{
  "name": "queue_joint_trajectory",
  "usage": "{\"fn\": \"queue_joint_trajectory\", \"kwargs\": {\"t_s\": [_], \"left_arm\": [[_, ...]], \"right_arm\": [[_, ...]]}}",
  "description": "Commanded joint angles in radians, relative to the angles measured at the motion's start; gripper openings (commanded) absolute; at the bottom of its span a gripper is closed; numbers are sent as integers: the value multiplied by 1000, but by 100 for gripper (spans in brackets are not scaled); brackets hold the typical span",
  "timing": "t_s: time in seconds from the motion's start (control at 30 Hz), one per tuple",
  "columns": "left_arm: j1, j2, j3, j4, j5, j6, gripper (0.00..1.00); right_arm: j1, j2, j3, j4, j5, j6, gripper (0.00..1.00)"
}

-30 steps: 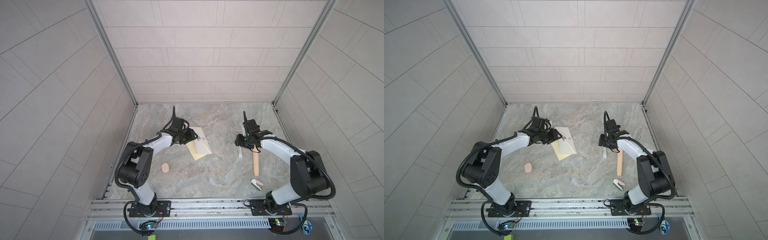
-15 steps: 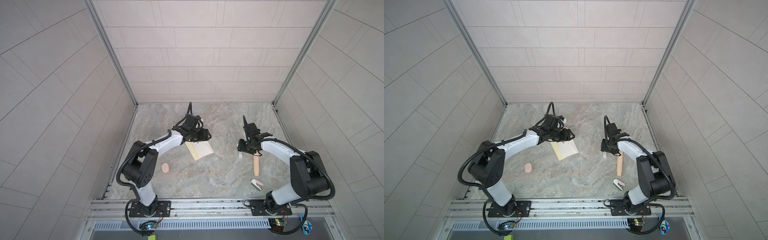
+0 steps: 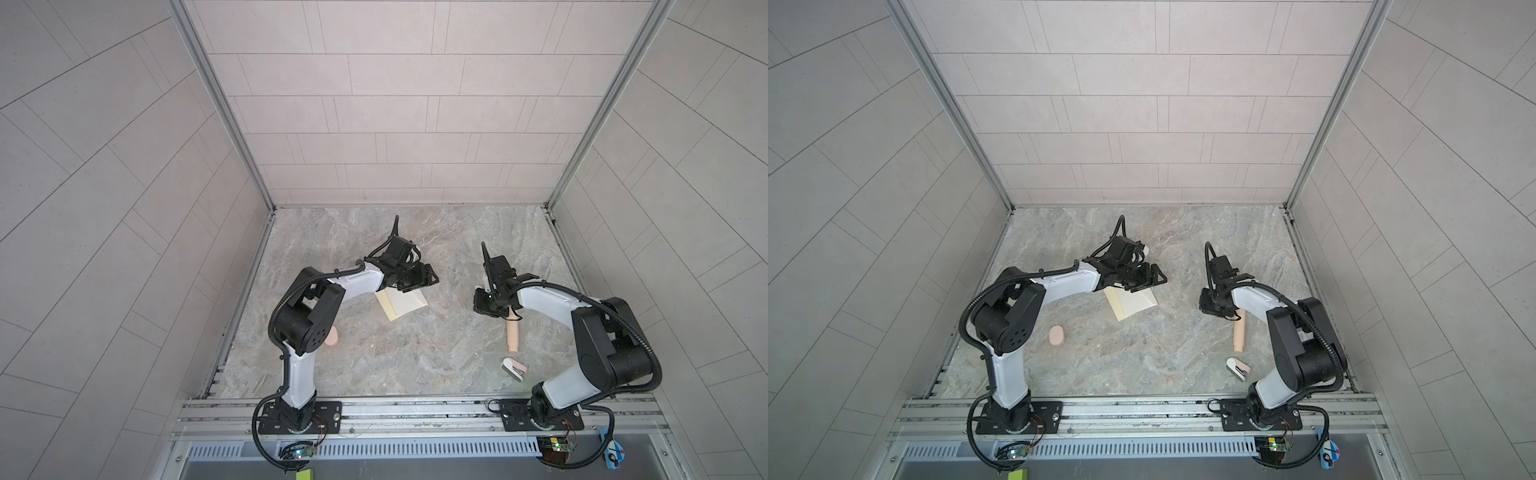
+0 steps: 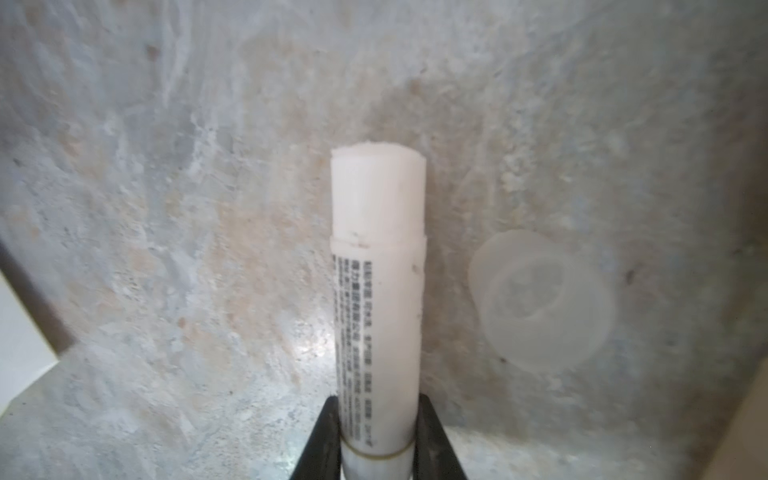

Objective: Place the letter into the envelope and seal it
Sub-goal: 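Grasp the white glue stick from the table with the right gripper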

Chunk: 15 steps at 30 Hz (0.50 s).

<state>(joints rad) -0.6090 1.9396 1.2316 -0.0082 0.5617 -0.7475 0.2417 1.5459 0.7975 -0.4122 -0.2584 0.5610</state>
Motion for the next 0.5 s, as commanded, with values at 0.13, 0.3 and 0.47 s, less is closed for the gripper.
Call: {"fn": "queue_joint_trajectory", "kwargs": {"t_s": [0.13, 0.3, 0.47], "left_arm": [[-6, 18, 55, 29, 87, -16, 76], [-6, 16, 65, 40, 150, -24, 78], [-5, 15, 72, 48, 176, -32, 78]], "right_arm": [[10, -53, -24, 86, -185, -31, 5], [36, -92, -5, 165, -361, -41, 3], [72, -84, 33, 178, -442, -50, 2]]}}
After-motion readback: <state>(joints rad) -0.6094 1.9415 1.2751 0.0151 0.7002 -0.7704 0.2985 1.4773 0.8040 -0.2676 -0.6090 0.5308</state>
